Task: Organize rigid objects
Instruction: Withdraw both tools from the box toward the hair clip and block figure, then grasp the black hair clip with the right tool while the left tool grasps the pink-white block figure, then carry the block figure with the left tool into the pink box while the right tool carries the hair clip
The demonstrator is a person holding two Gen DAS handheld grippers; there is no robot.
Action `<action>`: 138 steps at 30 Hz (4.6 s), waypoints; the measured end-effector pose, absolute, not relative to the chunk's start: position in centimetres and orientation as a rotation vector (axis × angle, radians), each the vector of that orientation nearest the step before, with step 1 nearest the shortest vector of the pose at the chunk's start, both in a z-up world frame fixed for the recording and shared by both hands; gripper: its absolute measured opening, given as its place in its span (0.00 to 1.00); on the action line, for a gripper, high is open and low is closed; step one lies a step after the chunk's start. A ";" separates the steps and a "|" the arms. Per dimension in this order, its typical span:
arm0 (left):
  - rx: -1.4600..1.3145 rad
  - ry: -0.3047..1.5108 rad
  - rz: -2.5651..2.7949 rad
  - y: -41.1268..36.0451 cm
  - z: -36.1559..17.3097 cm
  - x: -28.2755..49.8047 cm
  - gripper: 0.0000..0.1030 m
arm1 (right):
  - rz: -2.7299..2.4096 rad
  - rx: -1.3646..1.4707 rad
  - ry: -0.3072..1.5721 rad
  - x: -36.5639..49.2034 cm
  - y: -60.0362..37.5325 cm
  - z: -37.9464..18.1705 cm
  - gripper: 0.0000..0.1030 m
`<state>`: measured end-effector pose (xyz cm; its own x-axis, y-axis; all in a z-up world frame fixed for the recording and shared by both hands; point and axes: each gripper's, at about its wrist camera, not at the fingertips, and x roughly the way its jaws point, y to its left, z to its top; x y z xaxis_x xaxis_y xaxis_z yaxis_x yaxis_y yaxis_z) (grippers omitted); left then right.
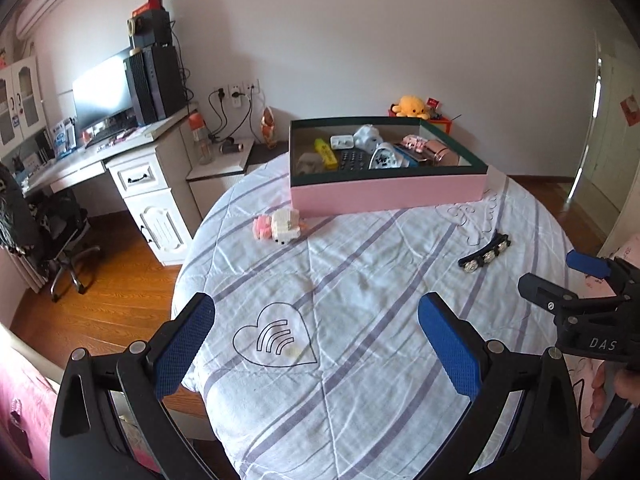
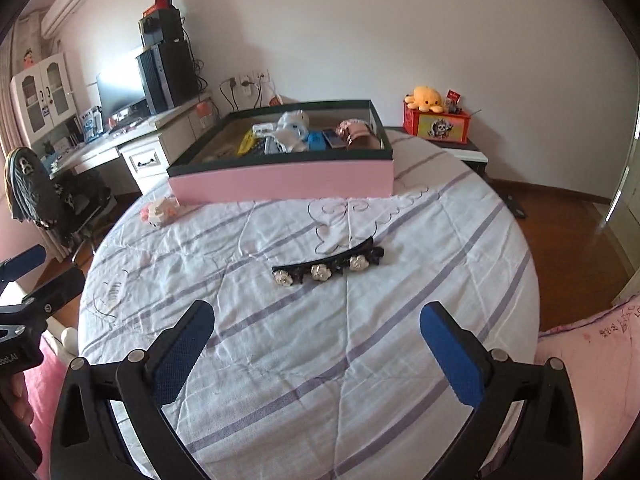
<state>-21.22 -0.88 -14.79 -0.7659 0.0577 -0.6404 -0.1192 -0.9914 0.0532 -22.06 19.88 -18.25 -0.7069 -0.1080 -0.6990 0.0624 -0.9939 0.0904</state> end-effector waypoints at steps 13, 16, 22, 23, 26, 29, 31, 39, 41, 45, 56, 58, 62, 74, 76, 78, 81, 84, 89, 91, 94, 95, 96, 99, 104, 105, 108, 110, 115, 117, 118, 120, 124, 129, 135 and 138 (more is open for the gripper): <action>-1.091 0.115 2.830 -1.6 -16.9 -22.5 1.00 | -2.749 1.326 -0.219 -26.8 19.1 -21.6 1.00; -1.096 0.109 2.824 -1.8 -17.1 -22.9 1.00 | -2.734 1.348 -0.225 -28.7 18.7 -22.2 1.00; -1.130 0.082 2.841 -3.2 -17.9 -23.9 1.00 | -2.712 1.350 -0.069 -31.2 17.2 -22.5 0.90; -1.138 0.074 2.843 -3.5 -18.0 -24.1 1.00 | -2.712 1.353 -0.043 -31.6 17.0 -22.6 0.83; -1.165 0.053 2.848 -4.2 -18.6 -24.6 1.00 | -2.704 1.334 0.068 -32.0 16.5 -22.8 0.62; -1.192 0.047 2.849 -4.6 -19.1 -25.1 1.00 | -2.654 1.298 0.099 -31.8 16.6 -22.6 0.43; -1.202 0.038 2.855 -4.8 -19.3 -25.3 1.00 | -2.623 1.265 0.114 -31.4 17.0 -22.3 0.29; -1.224 -0.003 2.856 -5.3 -19.8 -26.8 1.00 | -2.618 1.264 0.141 -31.0 18.7 -22.4 0.26; -1.236 -0.027 2.851 -5.5 -20.0 -27.6 1.00 | -2.623 1.254 0.127 -31.0 18.7 -22.5 0.26; -1.255 -0.039 2.866 -5.3 -20.1 -29.5 1.00 | -2.644 1.245 0.162 -31.1 18.5 -22.4 0.26; -1.310 0.016 2.825 -4.1 -20.7 -36.8 1.00 | -2.629 1.259 0.067 -34.3 20.5 -22.5 0.26; -1.327 0.042 2.824 -4.0 -21.2 -38.0 1.00 | -2.628 1.257 0.067 -34.2 20.4 -22.6 0.26; -1.367 0.078 2.812 -3.7 -22.2 -39.2 0.88 | -2.633 1.259 0.088 -34.2 20.1 -22.6 0.26; -1.302 0.137 2.779 -2.4 -21.9 -37.8 0.61 | -2.638 1.263 0.104 -34.2 19.9 -22.7 0.26; -1.295 0.146 2.767 -2.1 -21.8 -36.6 0.61 | -2.635 1.264 0.095 -34.2 20.0 -22.7 0.27; -1.289 0.149 2.746 -1.7 -21.7 -35.3 0.62 | -2.635 1.263 0.093 -34.2 20.0 -22.7 0.27; -1.282 0.148 2.726 -0.9 -21.7 -33.4 0.62 | -2.635 1.261 0.095 -34.1 20.0 -22.7 0.26; -1.256 0.142 2.699 0.3 -21.4 -31.4 0.62 | -2.631 1.250 0.101 -33.5 19.9 -22.5 0.21; -1.223 0.167 2.654 2.3 -21.2 -29.0 0.62 | -2.611 1.228 0.073 -30.9 20.0 -22.2 0.20; -1.226 0.161 2.634 2.8 -21.4 -28.3 0.62 | -2.602 1.223 0.083 -29.4 20.0 -22.1 0.21; -1.235 0.167 2.635 3.4 -21.9 -27.8 0.62 | -2.599 1.227 0.070 -27.6 20.2 -22.5 0.21; -1.238 0.162 2.642 3.4 -22.0 -27.8 0.63 | -2.607 1.218 0.068 -27.4 20.3 -22.6 0.20; -1.236 0.150 2.649 3.5 -22.1 -27.7 0.63 | -2.616 1.206 0.064 -27.1 20.3 -22.8 0.20; -1.227 0.149 2.669 3.4 -22.3 -27.8 0.62 | -2.629 1.199 0.072 -26.9 20.2 -22.8 0.21; -1.191 0.193 2.695 3.6 -22.2 -27.1 0.61 | -2.637 1.188 0.101 -26.8 20.1 -22.6 0.20; -1.189 0.193 2.699 3.6 -22.0 -27.1 0.61 | -2.632 1.190 0.092 -26.8 20.2 -22.6 0.20; -1.169 0.186 2.704 3.7 -21.1 -26.8 0.61 | -2.609 1.178 0.002 -26.8 21.0 -22.0 0.21; -1.142 0.189 2.714 3.8 -20.3 -26.6 0.61 | -2.613 1.151 -0.029 -26.6 21.2 -21.4 0.21; -1.066 0.171 2.747 4.0 -18.0 -25.8 0.61 | -2.628 1.073 -0.047 -25.9 21.6 -19.1 0.21; -1.016 0.164 2.750 4.2 -16.7 -25.4 0.62 | -2.631 1.041 -0.059 -25.7 21.7 -18.0 0.21; -0.986 0.178 2.755 4.4 -15.9 -25.2 0.62 | -2.635 1.018 -0.062 -25.6 21.8 -17.5 0.21; -0.944 0.185 2.762 4.8 -14.7 -25.0 0.62 | -2.636 0.982 -0.058 -25.6 21.8 -16.4 0.21; -0.880 0.193 2.769 5.4 -13.0 -25.3 0.62 | -2.633 0.919 -0.055 -25.8 21.8 -14.6 0.20; -0.837 0.223 2.774 5.7 -11.6 -26.5 0.62 | -2.633 0.873 -0.039 -26.8 22.0 -12.9 0.20; -0.780 0.257 2.790 6.1 -9.9 -29.6 0.62 | -2.647 0.818 0.007 -29.3 22.2 -10.8 0.20; -0.765 0.258 2.780 6.3 -9.1 -31.9 0.62 | -2.646 0.801 0.034 -31.4 22.4 -9.6 0.20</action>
<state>-31.86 6.28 -9.13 -0.8321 0.1886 -0.5216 -0.2813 -0.9540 0.1039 -31.38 22.37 -9.64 -0.7680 -0.3449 -0.5396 0.3586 -0.9297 0.0839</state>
